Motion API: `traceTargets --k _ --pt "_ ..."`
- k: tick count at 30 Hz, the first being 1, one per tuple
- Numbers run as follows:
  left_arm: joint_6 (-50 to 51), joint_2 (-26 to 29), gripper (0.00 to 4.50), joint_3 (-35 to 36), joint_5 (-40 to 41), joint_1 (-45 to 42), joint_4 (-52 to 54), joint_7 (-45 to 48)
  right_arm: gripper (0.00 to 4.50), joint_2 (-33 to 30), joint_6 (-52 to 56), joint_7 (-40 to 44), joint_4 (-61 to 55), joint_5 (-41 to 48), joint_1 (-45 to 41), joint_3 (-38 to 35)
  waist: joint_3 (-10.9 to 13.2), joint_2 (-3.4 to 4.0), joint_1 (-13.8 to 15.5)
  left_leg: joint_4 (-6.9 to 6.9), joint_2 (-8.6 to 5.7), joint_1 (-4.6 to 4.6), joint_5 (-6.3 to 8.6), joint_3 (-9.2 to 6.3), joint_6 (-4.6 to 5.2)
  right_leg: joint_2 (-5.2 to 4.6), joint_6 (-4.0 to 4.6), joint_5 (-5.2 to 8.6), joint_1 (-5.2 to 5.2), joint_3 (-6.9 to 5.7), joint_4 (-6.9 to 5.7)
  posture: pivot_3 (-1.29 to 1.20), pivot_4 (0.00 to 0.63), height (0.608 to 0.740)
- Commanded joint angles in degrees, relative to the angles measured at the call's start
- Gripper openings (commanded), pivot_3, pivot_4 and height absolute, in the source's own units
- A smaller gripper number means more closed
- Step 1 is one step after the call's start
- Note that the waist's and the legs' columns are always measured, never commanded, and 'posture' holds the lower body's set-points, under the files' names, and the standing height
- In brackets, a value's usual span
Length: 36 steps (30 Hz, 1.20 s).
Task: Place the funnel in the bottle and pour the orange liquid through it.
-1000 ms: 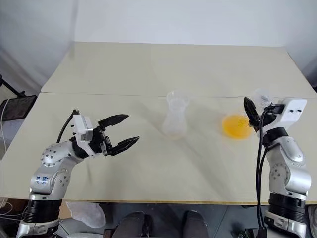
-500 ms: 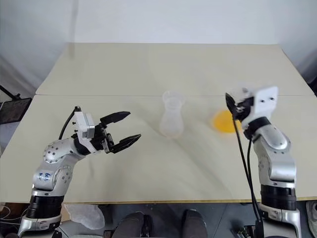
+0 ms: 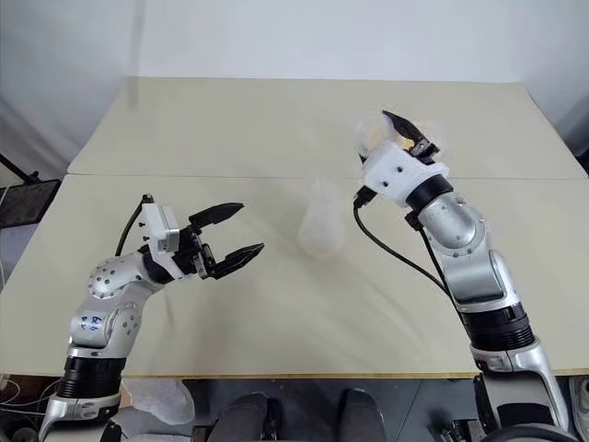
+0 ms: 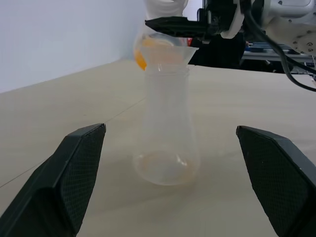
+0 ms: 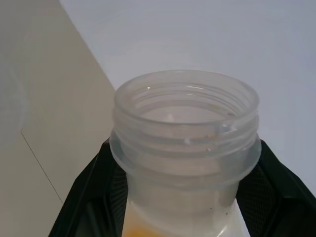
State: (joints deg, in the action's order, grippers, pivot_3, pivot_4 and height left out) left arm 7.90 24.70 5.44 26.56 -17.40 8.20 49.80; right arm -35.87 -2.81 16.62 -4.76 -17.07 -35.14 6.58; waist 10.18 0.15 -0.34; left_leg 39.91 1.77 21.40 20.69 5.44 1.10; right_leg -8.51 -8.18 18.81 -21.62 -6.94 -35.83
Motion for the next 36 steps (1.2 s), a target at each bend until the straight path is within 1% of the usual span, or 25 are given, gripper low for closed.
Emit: traceTargets --k 1,4,5,8,20,36 --pt "-1.13 -0.12 4.5 0.0 -0.11 0.27 1.72 -0.7 2.47 -1.57 -5.09 -3.43 -0.25 -7.4 -2.15 1.08 0.0 0.0 -0.04 0.0 0.0 0.0 0.0 0.0 0.0 0.0 0.0 0.0 0.0 0.0 0.0 0.0 0.15 0.74" --pt "-1.17 -0.09 4.5 0.02 -0.12 0.48 2.08 -1.2 2.47 -1.26 -7.09 -5.43 0.61 -11.37 -2.63 1.74 0.0 0.0 -0.12 0.0 0.01 0.0 0.0 0.0 -0.01 0.0 0.0 0.0 0.0 0.0 0.0 0.0 0.15 0.74" --pt "-1.19 -0.12 4.5 -0.02 -0.14 0.65 2.3 -1.4 2.47 -1.62 -8.05 -7.19 0.4 -14.4 -2.72 2.18 0.0 0.0 -0.11 0.0 0.01 0.0 0.0 0.0 0.0 0.0 0.0 0.0 0.0 0.01 0.0 0.0 0.15 0.74" --pt "-1.28 -0.14 4.5 -0.25 -0.2 1.04 2.82 -1.91 2.47 -1.35 -9.36 -7.89 1.19 -17.14 -3.07 2.71 0.0 0.0 -0.11 0.0 0.01 0.0 0.0 0.0 0.0 -0.01 0.0 0.0 0.0 0.02 0.0 0.0 0.15 0.74" --pt "-1.61 -0.27 4.5 -0.85 -0.21 0.88 3.11 -3.07 2.47 -1.86 -12.05 -11.36 2.06 -24.49 -3.13 3.15 0.0 0.0 -0.09 0.0 0.02 0.01 0.0 -0.02 0.0 -0.01 0.0 0.0 0.0 0.0 0.01 0.0 0.15 0.74" --pt "-2.24 -1.18 4.5 -0.67 0.72 0.36 3.22 -3.79 2.47 -2.97 -14.12 -14.99 2.79 -30.29 -2.46 2.31 0.0 0.0 -0.11 0.0 0.03 0.01 0.0 -0.02 -0.01 -0.01 0.0 0.0 0.0 0.0 0.01 0.0 0.15 0.74"
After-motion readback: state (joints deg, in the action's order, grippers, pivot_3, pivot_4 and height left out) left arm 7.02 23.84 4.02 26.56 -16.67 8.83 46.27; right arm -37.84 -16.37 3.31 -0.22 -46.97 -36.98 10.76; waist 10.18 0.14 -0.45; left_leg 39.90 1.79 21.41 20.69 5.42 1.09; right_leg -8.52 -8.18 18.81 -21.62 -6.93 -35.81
